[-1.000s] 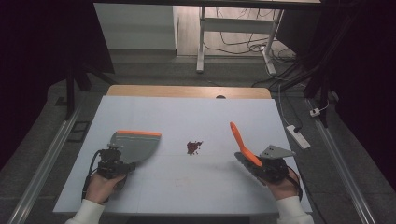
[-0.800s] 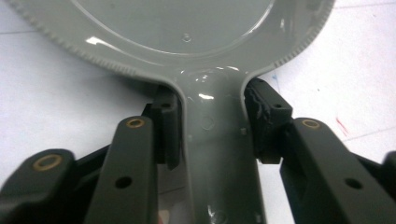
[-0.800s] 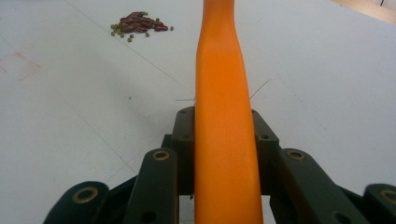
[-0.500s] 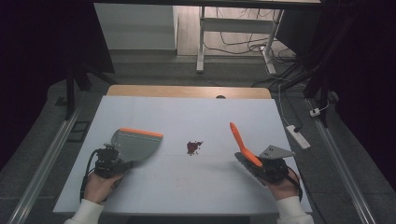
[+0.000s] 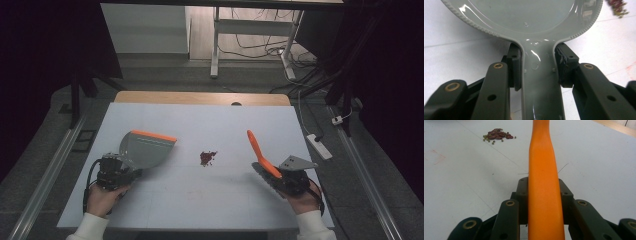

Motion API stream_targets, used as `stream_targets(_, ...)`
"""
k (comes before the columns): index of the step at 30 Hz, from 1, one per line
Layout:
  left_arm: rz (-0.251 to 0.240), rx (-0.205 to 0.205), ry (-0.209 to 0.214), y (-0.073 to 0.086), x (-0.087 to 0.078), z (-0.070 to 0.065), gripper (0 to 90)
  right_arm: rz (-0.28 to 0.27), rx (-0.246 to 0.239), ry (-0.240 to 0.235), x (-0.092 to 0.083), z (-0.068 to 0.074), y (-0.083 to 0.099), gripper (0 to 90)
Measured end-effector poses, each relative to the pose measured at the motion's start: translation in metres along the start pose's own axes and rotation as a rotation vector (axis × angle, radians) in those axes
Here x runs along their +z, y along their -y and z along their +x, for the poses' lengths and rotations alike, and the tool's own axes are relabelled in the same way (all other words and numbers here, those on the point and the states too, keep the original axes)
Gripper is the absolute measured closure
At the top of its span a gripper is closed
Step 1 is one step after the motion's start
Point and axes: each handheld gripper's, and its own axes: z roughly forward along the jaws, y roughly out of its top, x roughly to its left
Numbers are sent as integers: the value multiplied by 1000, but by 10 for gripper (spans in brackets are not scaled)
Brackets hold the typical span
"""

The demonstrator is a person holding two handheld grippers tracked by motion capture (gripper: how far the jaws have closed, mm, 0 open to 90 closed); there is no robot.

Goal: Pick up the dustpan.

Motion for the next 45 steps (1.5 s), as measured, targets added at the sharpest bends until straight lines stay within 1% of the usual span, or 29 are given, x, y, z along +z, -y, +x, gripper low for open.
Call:
stream_targets(2,-9,5,6,0,-1,0,616,0,-5,0,0,0,0,703)
stream_targets(4,-20,19,20,0,-2,1,616,-1,-4,3,0,0,0,703)
stream_targets(5,-30,18,45,-1,-2,1,616,-2,-3,4,0,0,0,704)
stream_targets(6,-35,21,54,-1,-2,0,616,-4,-2,4,0,0,-1,703)
stream_targets(8,-42,37,60,-1,-3,-1,616,-6,-5,5,0,0,-1,704)
stream_targets(12,-52,51,68,-1,-4,-1,616,-13,3,7,-2,-1,-1,704)
stream_targets(14,-66,73,88,-1,-6,0,616,-17,5,6,-3,-1,-1,703)
stream_targets(16,-71,80,92,-1,-7,0,616,-20,5,7,-3,-1,-2,703)
stream_targets(17,-84,92,99,-1,-8,1,617,-21,4,7,-3,-1,-2,703)
stream_targets(18,-90,101,105,-2,-8,1,617,-22,4,8,-3,-1,-2,704)
stream_targets(19,-90,101,105,-2,-8,1,616,-23,6,9,-3,-1,-2,703)
stream_targets(21,-97,122,115,-2,-8,2,617,-26,2,9,-3,-2,-2,704)
stream_targets(23,-101,137,132,-5,-8,3,617,-27,7,12,-3,-2,-2,703)
stream_targets(26,-106,166,130,-10,-7,4,616,-40,15,14,-5,-3,-3,704)
stream_targets(27,-115,175,147,-13,-7,5,616,-48,16,10,-6,-3,-3,704)
stream_targets(29,-110,175,169,-14,-7,6,617,-59,25,4,-7,-4,-4,704)
stream_targets(30,-110,175,169,-14,-7,6,617,-64,25,2,-7,-4,-4,704)
stream_targets(31,-105,176,193,-15,-7,6,616,-71,24,3,-7,-3,-5,704)
stream_targets(32,-102,202,217,-15,-6,6,617,-74,21,6,-7,-3,-5,704)
stream_targets(33,-102,202,217,-15,-6,6,617,-74,21,6,-7,-3,-5,704)
stream_targets(34,-102,199,229,-15,-6,6,617,-81,26,1,-6,-2,-6,704)
stream_targets(35,-99,192,237,-15,-5,6,617,-82,16,0,-5,-2,-7,704)
stream_targets(36,-95,202,234,-14,-4,4,617,-77,18,1,-4,-1,-7,704)
stream_targets(37,-89,230,239,-13,-4,0,616,-75,11,0,-4,-1,-8,704)
stream_targets(38,-89,230,239,-13,-4,0,616,-72,10,0,-4,0,-8,704)
stream_targets(40,-87,251,268,-14,-5,-2,617,-73,10,0,-3,1,-8,704)
stream_targets(42,-69,269,303,-15,-4,-3,617,-70,9,0,-3,2,-8,704)
stream_targets(44,-59,293,299,-15,-4,-7,617,-69,7,-1,-2,1,-8,704)
stream_targets(45,-55,298,299,-15,-4,-8,616,-70,10,1,-2,1,-8,704)
